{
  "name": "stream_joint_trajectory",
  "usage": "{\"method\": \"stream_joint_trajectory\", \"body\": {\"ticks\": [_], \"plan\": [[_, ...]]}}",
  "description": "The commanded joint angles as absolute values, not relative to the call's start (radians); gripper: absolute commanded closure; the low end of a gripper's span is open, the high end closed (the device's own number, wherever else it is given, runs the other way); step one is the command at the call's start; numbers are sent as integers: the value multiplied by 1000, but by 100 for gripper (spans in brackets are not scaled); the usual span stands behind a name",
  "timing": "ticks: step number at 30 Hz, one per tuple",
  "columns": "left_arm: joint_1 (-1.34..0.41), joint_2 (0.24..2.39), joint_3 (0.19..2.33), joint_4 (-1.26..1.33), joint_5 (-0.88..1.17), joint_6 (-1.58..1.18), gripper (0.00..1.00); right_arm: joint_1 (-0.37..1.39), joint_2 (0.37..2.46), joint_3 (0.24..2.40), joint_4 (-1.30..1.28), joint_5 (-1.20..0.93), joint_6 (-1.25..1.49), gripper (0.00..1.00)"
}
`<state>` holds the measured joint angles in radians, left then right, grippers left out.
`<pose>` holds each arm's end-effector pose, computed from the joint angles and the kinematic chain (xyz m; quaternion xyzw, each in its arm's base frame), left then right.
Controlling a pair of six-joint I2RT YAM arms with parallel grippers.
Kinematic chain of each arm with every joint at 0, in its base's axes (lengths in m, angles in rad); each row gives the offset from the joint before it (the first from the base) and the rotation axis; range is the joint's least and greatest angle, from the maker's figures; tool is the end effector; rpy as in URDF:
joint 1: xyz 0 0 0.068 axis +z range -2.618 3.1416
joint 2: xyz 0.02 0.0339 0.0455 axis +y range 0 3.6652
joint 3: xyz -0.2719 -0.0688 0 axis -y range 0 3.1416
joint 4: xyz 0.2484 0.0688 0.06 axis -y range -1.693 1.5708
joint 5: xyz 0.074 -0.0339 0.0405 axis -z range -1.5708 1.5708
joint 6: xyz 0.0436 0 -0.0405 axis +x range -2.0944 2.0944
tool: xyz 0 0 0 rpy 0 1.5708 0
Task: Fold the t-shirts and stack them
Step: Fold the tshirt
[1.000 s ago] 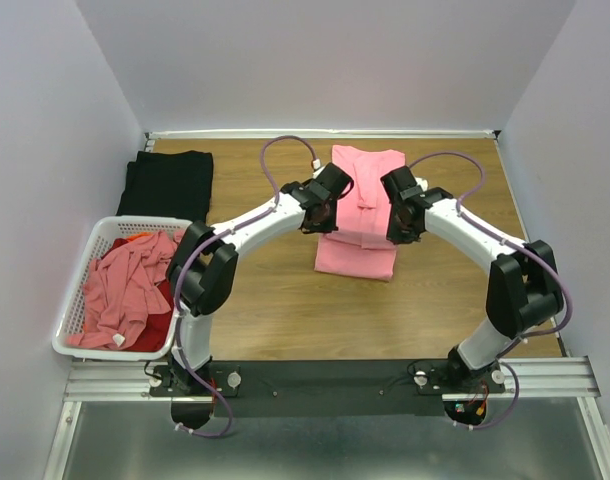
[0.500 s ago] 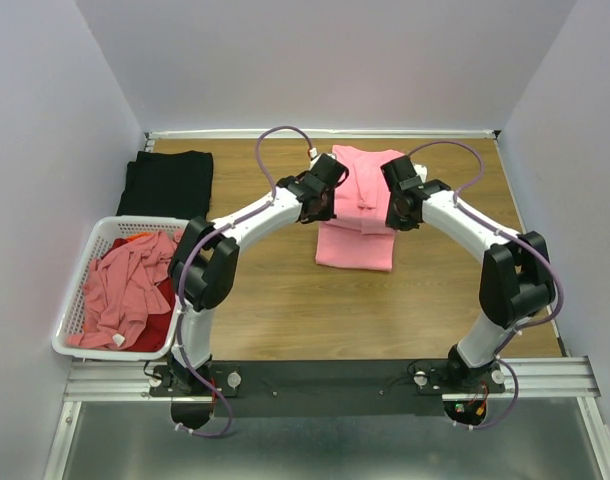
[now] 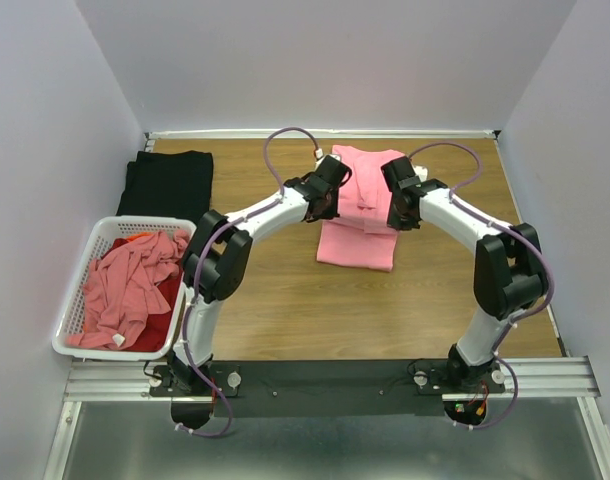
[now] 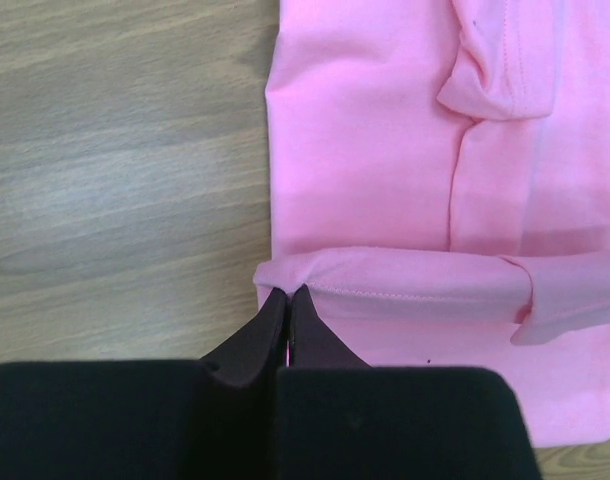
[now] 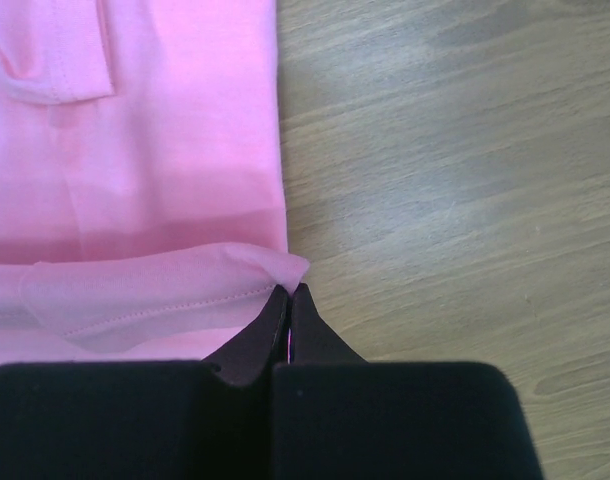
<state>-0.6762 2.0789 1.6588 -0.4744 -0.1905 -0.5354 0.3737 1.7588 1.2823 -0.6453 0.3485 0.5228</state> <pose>0.3769 -0.2919 0.2134 0.0346 0.9390 -0.1143 0.3226 0.3489 0.1208 0.2164 0.1100 0.9546 -0.0573 0.2708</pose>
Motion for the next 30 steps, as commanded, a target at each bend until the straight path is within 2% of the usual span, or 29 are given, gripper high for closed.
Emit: {"method": "stream_joint_trajectory", "body": {"ticks": [1, 15, 17, 18, 19, 21, 22, 23, 25, 26, 28, 30], "plan": [[-657, 2106, 1690, -445, -213, -509, 100, 356, 1798, 1289, -632, 425, 523, 99], [-643, 2175, 1689, -423, -216, -509, 100, 351, 1887, 1276, -571, 420, 514, 99], [-640, 2175, 1678, -416, -213, -509, 90, 351, 1890, 1281, -571, 423, 502, 93], [-641, 2165, 1675, -411, -210, -508, 86, 351, 1887, 1284, -572, 423, 497, 81], [-641, 2155, 1672, -404, -207, -505, 77, 351, 1870, 1288, -572, 416, 492, 75], [-641, 2126, 1669, -403, -216, -505, 68, 353, 1844, 1292, -572, 404, 476, 63], [-641, 2112, 1667, -405, -221, -505, 65, 353, 1833, 1293, -572, 396, 466, 61], [-641, 2102, 1666, -406, -225, -505, 56, 353, 1806, 1301, -572, 387, 456, 58], [-641, 2056, 1661, -411, -229, -508, 44, 357, 1780, 1304, -572, 350, 425, 49], [-641, 2037, 1657, -411, -229, -511, 34, 360, 1766, 1308, -571, 333, 410, 46], [-641, 1974, 1603, -408, -225, -531, 28, 380, 1741, 1318, -568, 293, 344, 39], [-640, 1925, 1554, -403, -225, -552, 28, 400, 1727, 1318, -560, 281, 321, 38]]}}
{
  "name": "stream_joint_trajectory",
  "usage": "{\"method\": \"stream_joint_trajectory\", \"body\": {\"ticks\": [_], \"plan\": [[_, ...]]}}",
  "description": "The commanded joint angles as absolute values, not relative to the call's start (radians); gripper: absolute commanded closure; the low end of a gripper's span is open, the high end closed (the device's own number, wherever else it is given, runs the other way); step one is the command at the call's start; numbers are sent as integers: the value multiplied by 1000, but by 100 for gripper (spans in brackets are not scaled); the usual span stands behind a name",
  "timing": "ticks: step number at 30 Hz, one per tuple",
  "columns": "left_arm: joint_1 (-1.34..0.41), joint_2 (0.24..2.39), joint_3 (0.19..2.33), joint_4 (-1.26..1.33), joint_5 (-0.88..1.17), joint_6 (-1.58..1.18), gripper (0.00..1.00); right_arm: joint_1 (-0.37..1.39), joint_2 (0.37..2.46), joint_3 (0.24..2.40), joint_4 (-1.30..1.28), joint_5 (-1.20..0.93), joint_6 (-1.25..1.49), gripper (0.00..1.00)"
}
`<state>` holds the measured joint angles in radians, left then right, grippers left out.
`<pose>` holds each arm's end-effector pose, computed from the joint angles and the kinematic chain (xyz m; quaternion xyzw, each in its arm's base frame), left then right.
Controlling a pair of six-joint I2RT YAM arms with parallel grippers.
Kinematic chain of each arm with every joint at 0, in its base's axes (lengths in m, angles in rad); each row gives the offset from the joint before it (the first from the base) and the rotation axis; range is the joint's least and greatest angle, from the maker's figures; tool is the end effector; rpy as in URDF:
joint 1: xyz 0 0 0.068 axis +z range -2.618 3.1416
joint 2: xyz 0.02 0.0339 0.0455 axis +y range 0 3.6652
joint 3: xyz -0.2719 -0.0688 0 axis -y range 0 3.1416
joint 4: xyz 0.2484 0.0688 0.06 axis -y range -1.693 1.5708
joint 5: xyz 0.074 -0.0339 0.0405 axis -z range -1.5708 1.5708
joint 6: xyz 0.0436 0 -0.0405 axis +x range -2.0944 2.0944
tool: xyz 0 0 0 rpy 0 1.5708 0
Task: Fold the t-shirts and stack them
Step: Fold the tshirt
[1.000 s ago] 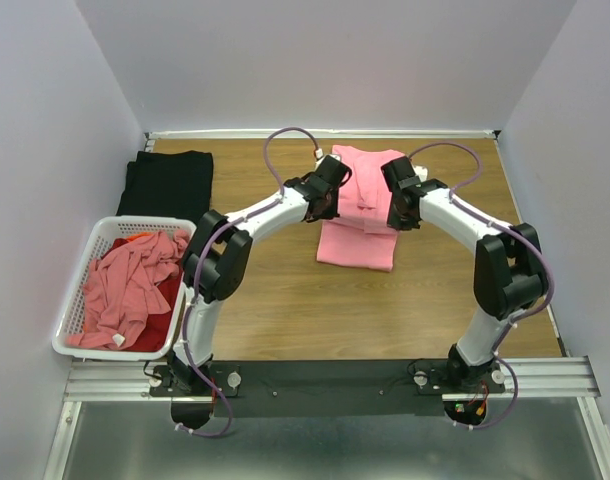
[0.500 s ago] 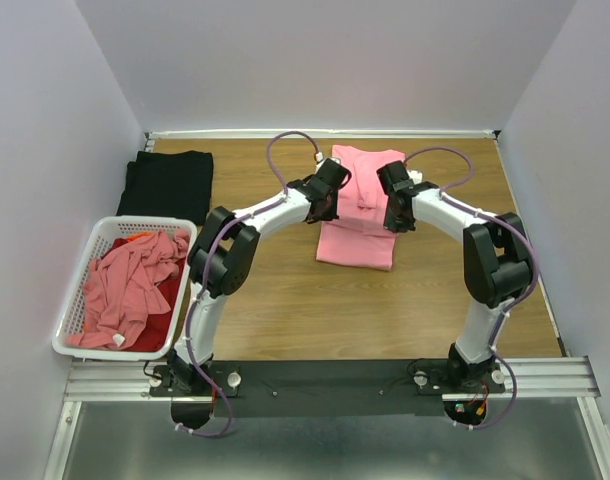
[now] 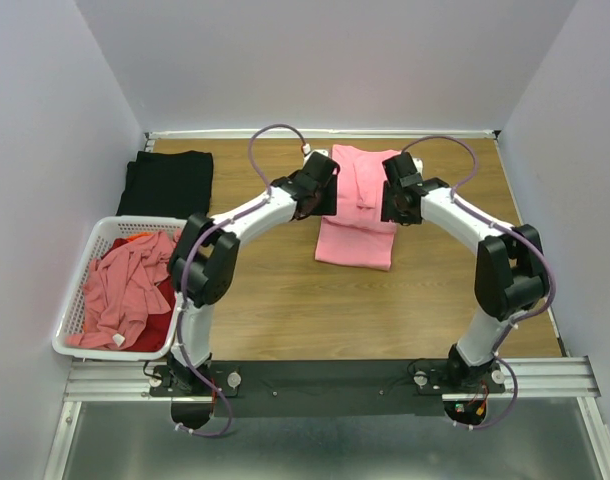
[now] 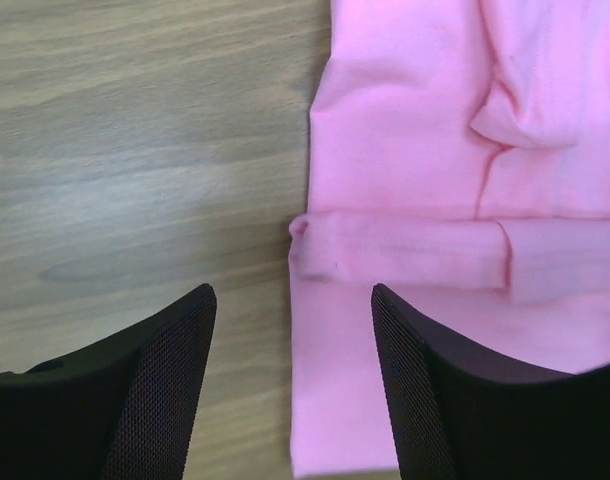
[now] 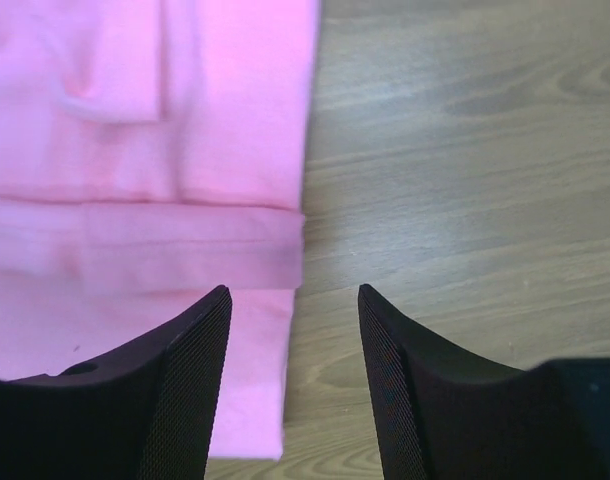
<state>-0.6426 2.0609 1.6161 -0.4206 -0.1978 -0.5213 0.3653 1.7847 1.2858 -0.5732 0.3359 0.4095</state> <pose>0.3844 -0.2770 0.2118 0.0226 0.9342 -0.1115 0.3381 0.3597 0.1222 0.2119 0.0624 0.9543 -0.0581 0.2865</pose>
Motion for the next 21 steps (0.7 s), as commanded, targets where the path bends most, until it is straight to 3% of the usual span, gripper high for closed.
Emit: {"method": "stream_joint_trajectory", "body": {"ticks": [1, 5, 9, 12, 13, 21], "plan": [[-641, 1874, 1527, -397, -229, -586, 28, 420, 1723, 1316, -552, 272, 310, 38], [-641, 1754, 1323, -350, -175, -633, 38, 471, 1720, 1302, -503, 177, 212, 37], [-676, 1698, 1210, -311, -105, -663, 55, 543, 1793, 1324, -500, 202, 141, 17], [-701, 1706, 1178, -285, -83, -686, 65, 557, 1847, 1348, -495, 261, 121, 13], [-724, 1735, 1169, -249, -93, -707, 72, 561, 1886, 1374, -491, 311, 92, 10], [-727, 1815, 1178, -219, -89, -727, 77, 560, 1980, 1439, -482, 380, 25, 8]]}}
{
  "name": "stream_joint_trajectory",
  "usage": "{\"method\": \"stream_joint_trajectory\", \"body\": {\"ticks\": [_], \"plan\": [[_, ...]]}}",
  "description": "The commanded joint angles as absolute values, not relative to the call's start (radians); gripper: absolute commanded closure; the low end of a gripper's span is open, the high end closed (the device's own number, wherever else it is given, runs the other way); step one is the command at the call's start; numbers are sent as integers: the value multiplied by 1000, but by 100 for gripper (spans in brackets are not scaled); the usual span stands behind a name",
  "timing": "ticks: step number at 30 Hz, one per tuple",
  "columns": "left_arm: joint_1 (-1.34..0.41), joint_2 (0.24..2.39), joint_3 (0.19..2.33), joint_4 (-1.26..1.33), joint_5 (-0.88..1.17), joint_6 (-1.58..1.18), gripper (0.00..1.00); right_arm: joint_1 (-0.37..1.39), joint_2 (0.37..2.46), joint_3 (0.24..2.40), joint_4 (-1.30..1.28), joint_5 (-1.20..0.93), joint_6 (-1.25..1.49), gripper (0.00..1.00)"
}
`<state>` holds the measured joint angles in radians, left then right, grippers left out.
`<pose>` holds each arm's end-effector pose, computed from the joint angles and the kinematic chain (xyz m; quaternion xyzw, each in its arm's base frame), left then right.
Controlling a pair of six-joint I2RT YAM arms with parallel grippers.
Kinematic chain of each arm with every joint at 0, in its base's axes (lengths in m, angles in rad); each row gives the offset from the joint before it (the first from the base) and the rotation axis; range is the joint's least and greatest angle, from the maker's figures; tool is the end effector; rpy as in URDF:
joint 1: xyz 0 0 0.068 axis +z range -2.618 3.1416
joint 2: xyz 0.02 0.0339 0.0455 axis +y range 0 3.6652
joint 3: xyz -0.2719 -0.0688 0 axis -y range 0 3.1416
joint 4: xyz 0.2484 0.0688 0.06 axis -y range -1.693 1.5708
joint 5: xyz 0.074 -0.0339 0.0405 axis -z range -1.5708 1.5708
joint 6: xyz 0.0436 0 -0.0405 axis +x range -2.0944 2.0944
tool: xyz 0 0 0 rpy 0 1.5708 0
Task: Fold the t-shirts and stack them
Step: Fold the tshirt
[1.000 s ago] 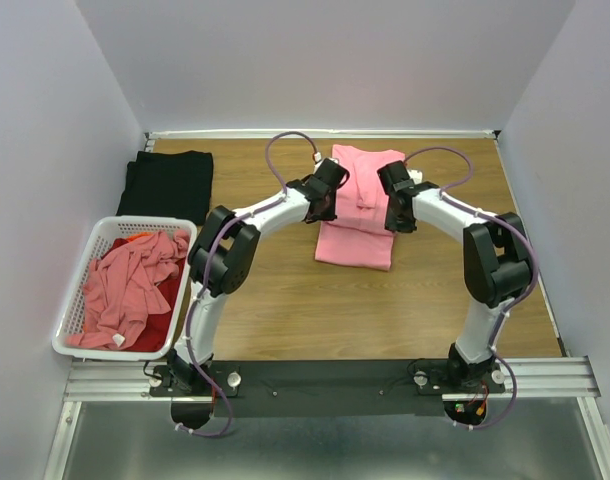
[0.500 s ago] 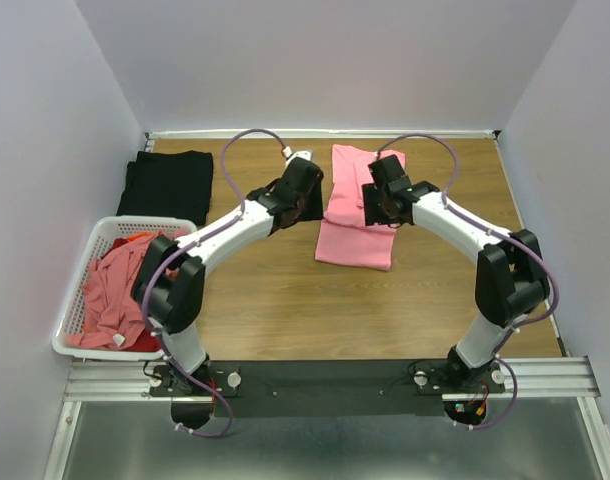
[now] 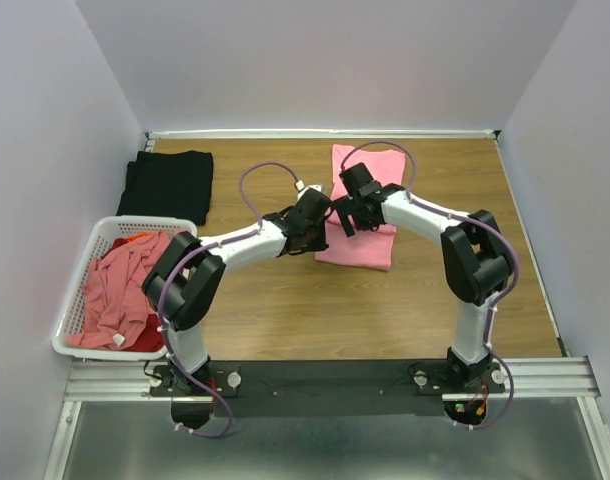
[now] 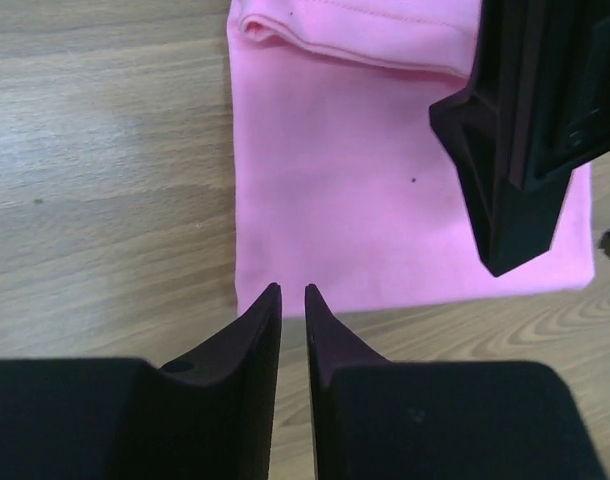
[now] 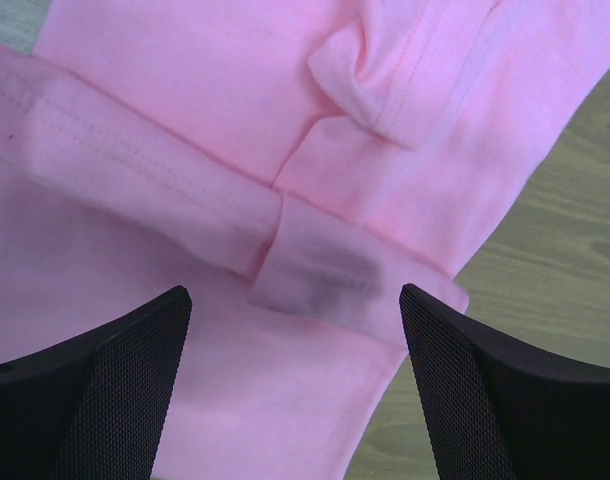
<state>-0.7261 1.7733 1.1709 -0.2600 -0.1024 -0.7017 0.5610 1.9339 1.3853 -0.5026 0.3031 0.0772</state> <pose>0.2944 -0.2554 0.1994 -0.0063 0.9368 -0.1905 0.2932 0.3602 0.2110 0.1890 -0.1912 0.9368 -0.0589 0.2869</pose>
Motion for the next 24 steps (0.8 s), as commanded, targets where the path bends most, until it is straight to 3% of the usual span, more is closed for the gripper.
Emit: {"method": "stream_joint_trajectory", "body": {"ticks": [1, 15, 24], "plan": [[-727, 1830, 1178, -215, -89, -727, 78, 560, 1991, 1446, -480, 382, 23, 7], [-741, 1917, 1134, -195, -38, -729, 78, 558, 2111, 1539, -463, 505, -61, 7], [-750, 1911, 1092, -201, -32, -724, 79, 453, 2143, 1680, -445, 624, -68, 7]]}}
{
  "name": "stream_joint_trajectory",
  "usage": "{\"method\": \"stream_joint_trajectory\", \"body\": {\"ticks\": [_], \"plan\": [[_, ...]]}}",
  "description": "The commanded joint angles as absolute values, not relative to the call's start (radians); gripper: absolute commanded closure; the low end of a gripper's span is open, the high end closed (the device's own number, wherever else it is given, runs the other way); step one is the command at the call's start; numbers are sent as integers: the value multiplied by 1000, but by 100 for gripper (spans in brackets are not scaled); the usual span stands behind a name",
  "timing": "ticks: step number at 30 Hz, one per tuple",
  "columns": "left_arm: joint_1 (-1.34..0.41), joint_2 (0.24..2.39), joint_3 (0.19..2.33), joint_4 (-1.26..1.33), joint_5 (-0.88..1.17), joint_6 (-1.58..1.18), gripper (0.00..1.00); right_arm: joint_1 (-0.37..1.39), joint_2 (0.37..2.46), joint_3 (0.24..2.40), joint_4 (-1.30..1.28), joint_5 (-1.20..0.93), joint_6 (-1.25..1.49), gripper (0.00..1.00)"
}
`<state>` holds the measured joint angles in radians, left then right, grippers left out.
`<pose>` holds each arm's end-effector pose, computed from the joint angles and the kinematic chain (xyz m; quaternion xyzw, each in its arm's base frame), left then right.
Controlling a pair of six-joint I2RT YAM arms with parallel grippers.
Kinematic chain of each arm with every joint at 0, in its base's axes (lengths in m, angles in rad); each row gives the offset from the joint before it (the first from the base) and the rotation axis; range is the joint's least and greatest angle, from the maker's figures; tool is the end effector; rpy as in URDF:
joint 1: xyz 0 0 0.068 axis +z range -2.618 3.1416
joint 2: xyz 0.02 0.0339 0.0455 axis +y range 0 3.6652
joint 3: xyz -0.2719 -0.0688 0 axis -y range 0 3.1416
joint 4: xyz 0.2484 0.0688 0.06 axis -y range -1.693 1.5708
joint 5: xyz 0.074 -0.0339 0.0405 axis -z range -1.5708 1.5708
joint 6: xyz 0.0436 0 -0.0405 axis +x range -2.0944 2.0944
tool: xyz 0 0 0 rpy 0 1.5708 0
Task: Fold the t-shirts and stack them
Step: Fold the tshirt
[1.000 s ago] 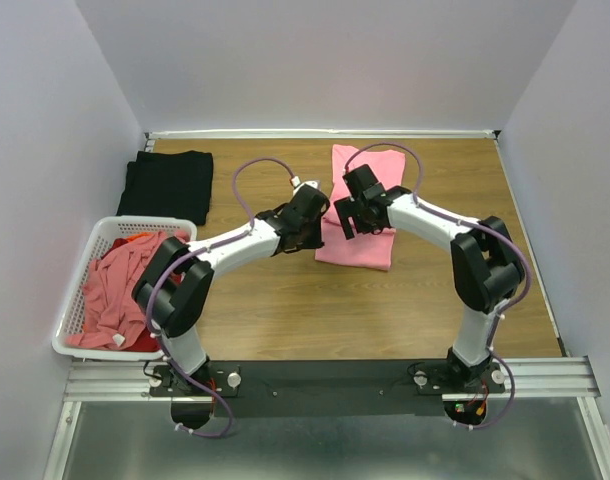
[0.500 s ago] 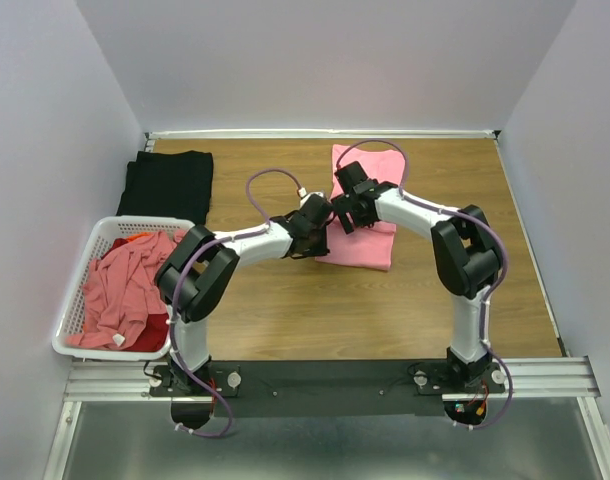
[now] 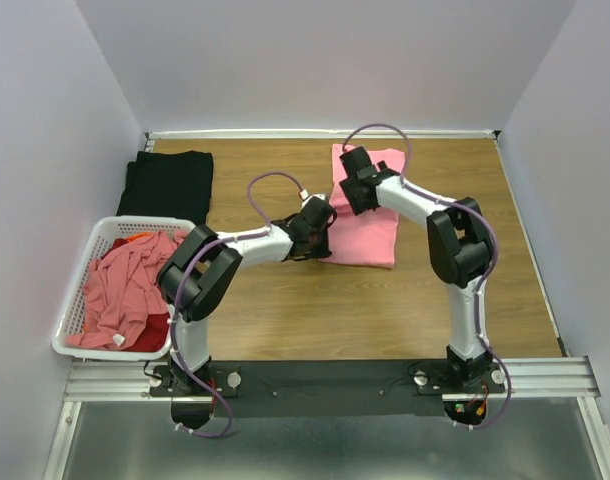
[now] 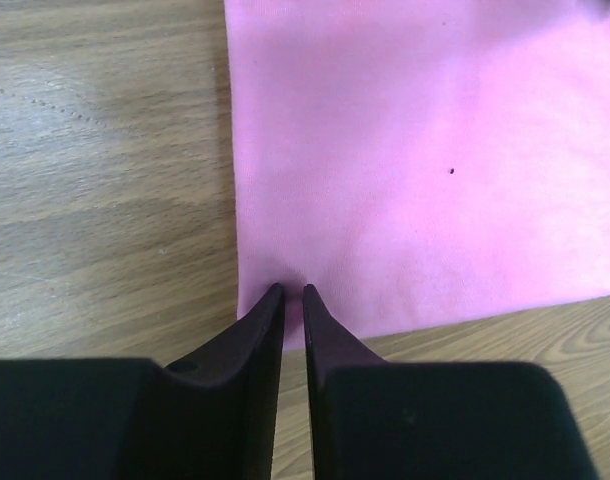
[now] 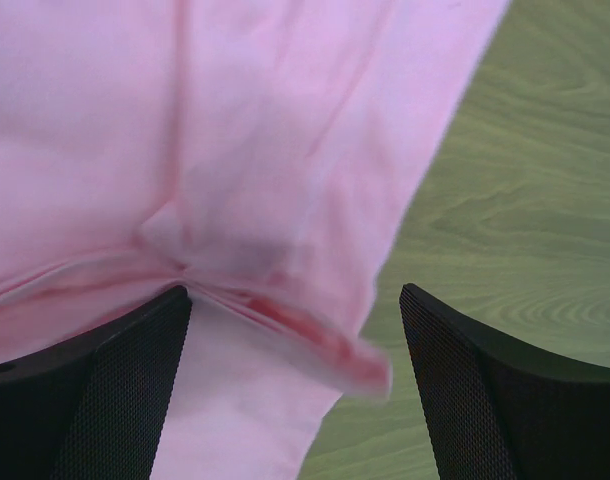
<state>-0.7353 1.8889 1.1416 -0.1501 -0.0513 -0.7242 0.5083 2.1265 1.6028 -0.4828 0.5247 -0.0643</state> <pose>0.2991 -0.2676 0.1551 -0.0032 0.9436 -0.2021 0.2623 0.4197 0.2088 0.1778 -0.1927 0.9102 -0.1838 0.3171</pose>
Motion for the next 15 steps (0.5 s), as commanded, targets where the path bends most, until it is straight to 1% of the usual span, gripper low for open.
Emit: {"method": "stream_joint_trajectory", "body": {"ticks": [1, 4, 7, 10, 12, 14, 15], "plan": [[-750, 1907, 1086, -202, -32, -724, 79, 434, 2143, 1709, -445, 636, -63, 7], [-765, 1893, 1055, -204, -28, -738, 79, 425, 2116, 1723, -445, 637, -40, 8], [-793, 1876, 1023, -207, -17, -761, 79, 426, 2053, 1674, -445, 547, 27, 9], [-819, 1849, 988, -207, -8, -799, 79, 425, 1935, 1551, -446, 444, 121, 11], [-848, 1824, 953, -204, -6, -819, 79, 425, 1835, 1442, -446, 324, 195, 12], [-865, 1781, 930, -206, -17, -862, 79, 425, 1771, 1369, -445, 203, 244, 15], [-874, 1751, 902, -206, -21, -876, 79, 425, 1699, 1291, -445, 161, 288, 18]]}}
